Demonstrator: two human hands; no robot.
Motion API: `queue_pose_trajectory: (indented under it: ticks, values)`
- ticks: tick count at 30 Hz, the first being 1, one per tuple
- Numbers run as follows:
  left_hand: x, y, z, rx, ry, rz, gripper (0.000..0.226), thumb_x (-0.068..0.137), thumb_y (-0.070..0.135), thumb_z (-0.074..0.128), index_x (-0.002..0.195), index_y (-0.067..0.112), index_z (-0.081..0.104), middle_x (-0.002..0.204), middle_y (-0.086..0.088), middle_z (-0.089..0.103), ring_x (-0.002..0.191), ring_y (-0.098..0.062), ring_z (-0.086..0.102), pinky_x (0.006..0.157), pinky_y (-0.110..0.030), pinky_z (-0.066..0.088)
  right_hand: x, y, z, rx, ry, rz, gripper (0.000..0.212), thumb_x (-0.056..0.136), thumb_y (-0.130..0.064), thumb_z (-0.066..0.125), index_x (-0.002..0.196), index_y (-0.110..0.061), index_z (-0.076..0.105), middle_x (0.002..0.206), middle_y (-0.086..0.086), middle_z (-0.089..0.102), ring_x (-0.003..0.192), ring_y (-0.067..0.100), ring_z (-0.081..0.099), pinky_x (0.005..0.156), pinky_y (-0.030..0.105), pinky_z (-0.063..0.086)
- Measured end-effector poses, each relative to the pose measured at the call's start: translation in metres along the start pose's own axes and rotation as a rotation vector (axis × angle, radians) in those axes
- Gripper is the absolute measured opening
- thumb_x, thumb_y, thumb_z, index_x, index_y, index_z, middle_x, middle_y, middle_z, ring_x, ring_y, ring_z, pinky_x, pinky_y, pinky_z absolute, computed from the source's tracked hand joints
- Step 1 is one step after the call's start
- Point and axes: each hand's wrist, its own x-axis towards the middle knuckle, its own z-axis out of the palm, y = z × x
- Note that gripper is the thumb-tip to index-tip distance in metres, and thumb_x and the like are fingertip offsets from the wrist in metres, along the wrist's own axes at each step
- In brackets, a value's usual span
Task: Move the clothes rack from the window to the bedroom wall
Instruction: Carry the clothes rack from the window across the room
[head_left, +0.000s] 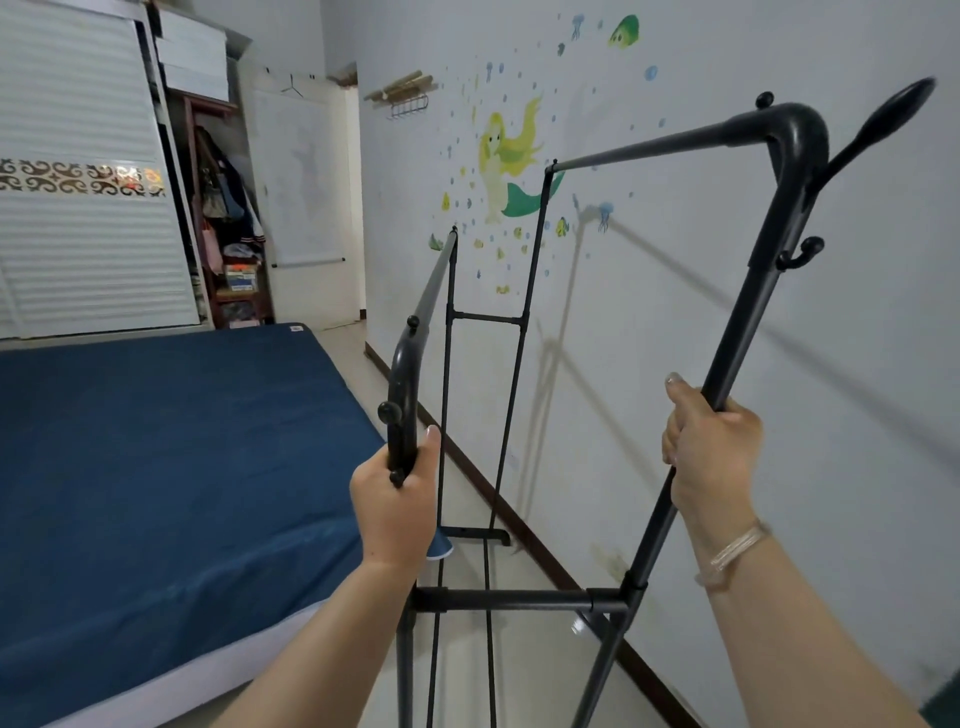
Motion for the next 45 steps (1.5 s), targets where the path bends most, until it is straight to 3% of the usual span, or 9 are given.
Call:
queue_pose_trajectory:
  ticks: [9, 28, 45]
  values:
    - [0.069, -0.04, 0.036, -0.015, 0.008, 0.009, 0.059, 0.088, 0.025, 0.065, 0.038, 0.029, 0.035, 0.036, 0.012, 0.029, 0.034, -0.005, 0.026, 0.036, -0.013, 0.024, 0.071, 0.043, 0.047, -0.014, -0.017, -0.003, 0.045, 0.08, -0.024, 0.068, 0.051, -0.023, 0.034, 0.039, -0.008, 0.03, 0.034, 0.012, 0.026, 0.036, 0.02, 0.026]
    - [0.169, -0.101, 0.135, 0.073, 0.128, 0.023, 0.059, 0.087, 0.029, 0.066, 0.038, 0.032, 0.032, 0.036, 0.014, 0.028, 0.036, -0.005, 0.024, 0.038, -0.019, 0.024, 0.229, 0.128, 0.102, 0.009, -0.161, 0.006, 0.047, 0.082, -0.021, 0.067, 0.051, -0.02, 0.032, 0.038, -0.008, 0.029, 0.034, 0.013, 0.026, 0.037, 0.022, 0.024]
    - [0.234, -0.144, 0.187, 0.039, 0.092, -0.002, 0.051, 0.086, 0.035, 0.064, 0.042, 0.029, 0.038, 0.041, 0.012, 0.033, 0.041, -0.008, 0.03, 0.04, -0.023, 0.029, 0.317, 0.179, 0.141, -0.003, -0.141, -0.001, 0.046, 0.082, -0.02, 0.065, 0.052, -0.019, 0.029, 0.036, -0.009, 0.028, 0.032, 0.012, 0.026, 0.037, 0.021, 0.025]
